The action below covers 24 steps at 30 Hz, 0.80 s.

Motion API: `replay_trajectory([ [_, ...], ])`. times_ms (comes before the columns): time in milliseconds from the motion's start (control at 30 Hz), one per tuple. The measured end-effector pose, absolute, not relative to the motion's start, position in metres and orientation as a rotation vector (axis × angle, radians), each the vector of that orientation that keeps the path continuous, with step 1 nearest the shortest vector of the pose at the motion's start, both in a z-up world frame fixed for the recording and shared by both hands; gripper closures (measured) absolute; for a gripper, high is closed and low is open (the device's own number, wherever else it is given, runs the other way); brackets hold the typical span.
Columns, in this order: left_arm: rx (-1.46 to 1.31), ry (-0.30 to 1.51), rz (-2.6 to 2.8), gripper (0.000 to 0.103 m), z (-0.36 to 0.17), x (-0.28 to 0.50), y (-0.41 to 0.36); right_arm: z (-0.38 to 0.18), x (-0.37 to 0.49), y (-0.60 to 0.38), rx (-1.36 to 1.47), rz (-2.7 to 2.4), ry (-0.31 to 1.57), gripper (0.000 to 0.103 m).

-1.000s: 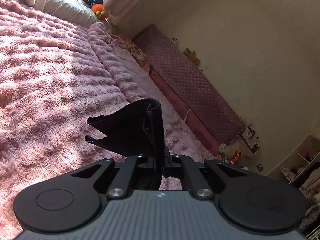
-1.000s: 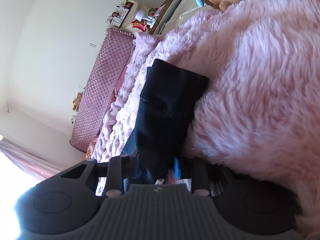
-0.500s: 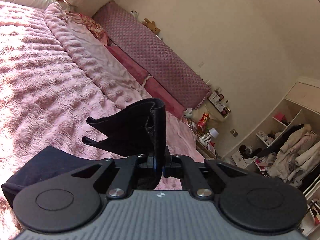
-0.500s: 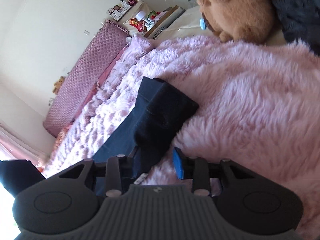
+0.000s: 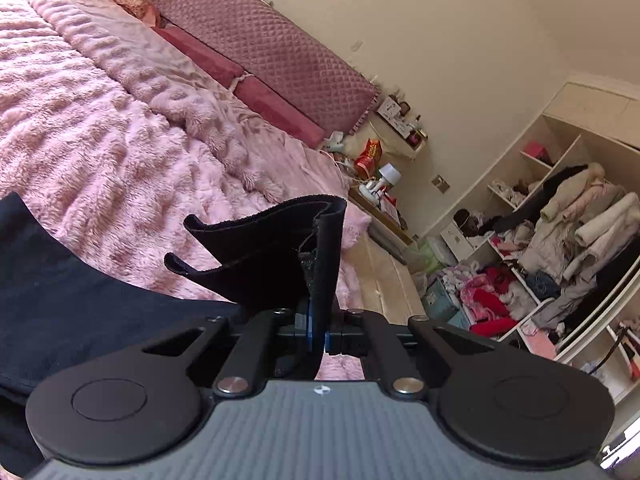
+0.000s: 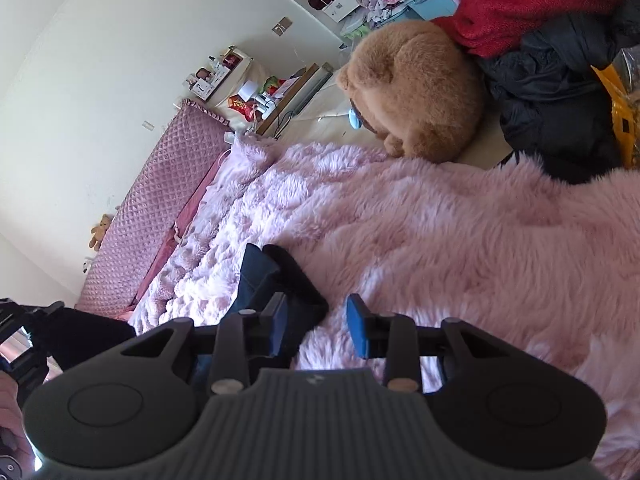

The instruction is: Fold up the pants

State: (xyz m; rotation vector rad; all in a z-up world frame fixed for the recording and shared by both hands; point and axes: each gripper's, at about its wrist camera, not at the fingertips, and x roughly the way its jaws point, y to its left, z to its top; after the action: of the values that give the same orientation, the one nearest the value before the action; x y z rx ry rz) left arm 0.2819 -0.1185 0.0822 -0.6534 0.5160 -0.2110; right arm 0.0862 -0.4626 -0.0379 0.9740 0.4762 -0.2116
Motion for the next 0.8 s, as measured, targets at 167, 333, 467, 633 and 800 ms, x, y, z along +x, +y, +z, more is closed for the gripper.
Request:
replay_trajectory([
  [167,-0.575,0.593,-0.230,0.099,0.053,0.288,-0.174,-0.038,0.111,-0.454,0.771,-0.218,0.599,0.072],
  [333,-0.563,0.667,-0.244,0.098,0.023,0.279,-0.210,-0.040,0.125,-0.436,0.579,-0.222,0.678,0.073],
  [467,-0.562,0.722,-0.241,0.098,0.003,0.273,-0.228,-0.045,0.125,-0.443,0.617,-0.243,0.696,0.079],
  [633,-0.531,0.753,-0.232,0.098,-0.011,0.271,-0.245,-0.045,0.124,-0.441,0.616,-0.256,0.696,0.081],
  [800,-0.519,0.771,-0.226,0.098,-0.023,0.274,-0.251,-0.046,0.124,-0.439,0.607,-0.263,0.692,0.081],
])
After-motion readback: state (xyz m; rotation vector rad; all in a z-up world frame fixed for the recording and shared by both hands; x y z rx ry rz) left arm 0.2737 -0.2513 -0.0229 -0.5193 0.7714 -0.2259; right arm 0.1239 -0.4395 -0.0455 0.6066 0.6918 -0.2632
